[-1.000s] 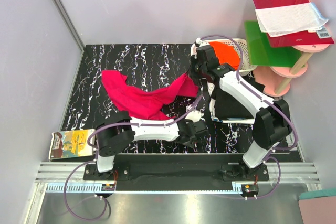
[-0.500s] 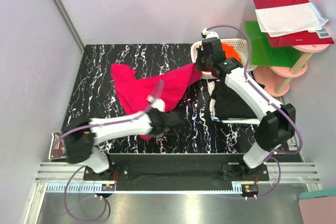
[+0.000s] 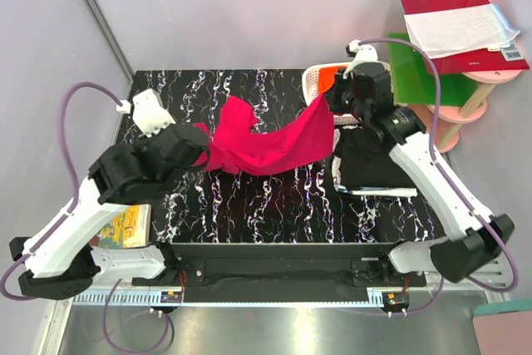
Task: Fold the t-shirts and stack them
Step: Flatten out the tshirt
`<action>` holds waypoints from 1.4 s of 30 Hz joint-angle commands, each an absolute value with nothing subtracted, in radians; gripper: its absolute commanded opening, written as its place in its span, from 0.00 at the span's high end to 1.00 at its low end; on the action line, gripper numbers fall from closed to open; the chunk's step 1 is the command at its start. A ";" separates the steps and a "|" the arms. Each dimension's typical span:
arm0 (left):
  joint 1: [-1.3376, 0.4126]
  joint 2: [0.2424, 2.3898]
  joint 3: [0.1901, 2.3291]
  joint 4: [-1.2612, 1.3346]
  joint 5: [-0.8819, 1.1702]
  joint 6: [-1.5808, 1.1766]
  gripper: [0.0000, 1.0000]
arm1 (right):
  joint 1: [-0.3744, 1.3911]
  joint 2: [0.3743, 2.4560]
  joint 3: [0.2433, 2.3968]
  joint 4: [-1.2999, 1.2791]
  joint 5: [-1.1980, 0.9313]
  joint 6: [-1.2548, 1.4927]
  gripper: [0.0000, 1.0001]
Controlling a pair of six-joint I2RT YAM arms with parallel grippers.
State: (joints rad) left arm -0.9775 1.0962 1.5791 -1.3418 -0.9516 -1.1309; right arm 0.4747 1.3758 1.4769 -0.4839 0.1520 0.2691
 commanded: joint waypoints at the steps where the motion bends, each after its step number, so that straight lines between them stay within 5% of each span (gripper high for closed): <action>1: -0.973 1.123 1.669 -1.548 -1.060 -1.009 1.00 | 0.469 1.269 1.427 -0.457 0.140 0.253 1.00; 10: -0.971 1.069 1.920 -1.539 -1.126 -0.835 1.00 | 0.469 1.109 1.390 -0.456 0.033 0.244 1.00; 20: -0.971 0.974 1.973 -1.223 -1.222 -0.442 1.00 | 0.471 0.960 1.287 -0.307 -0.006 0.199 1.00; 26: -0.918 1.145 2.048 -1.094 -1.310 -0.249 1.00 | 0.463 1.250 1.376 -0.321 0.114 0.184 1.00; 32: -0.606 1.298 2.036 -1.132 -1.016 -0.258 1.00 | 0.439 1.720 1.593 -0.443 0.057 0.221 0.96; 34: -0.532 1.316 1.938 -1.128 -0.947 -0.293 1.00 | 0.436 1.912 1.710 -0.495 0.029 0.221 0.85; 36: -0.493 1.327 1.864 -1.112 -0.920 -0.316 1.00 | 0.436 2.021 1.758 -0.523 0.003 0.222 0.48; 40: -0.469 1.333 1.662 -1.026 -0.897 -0.340 1.00 | 0.462 1.907 1.606 -0.421 0.009 0.236 0.05; 42: -0.450 1.342 1.625 -1.016 -0.890 -0.357 1.00 | 0.472 1.767 1.487 -0.352 0.014 0.232 0.01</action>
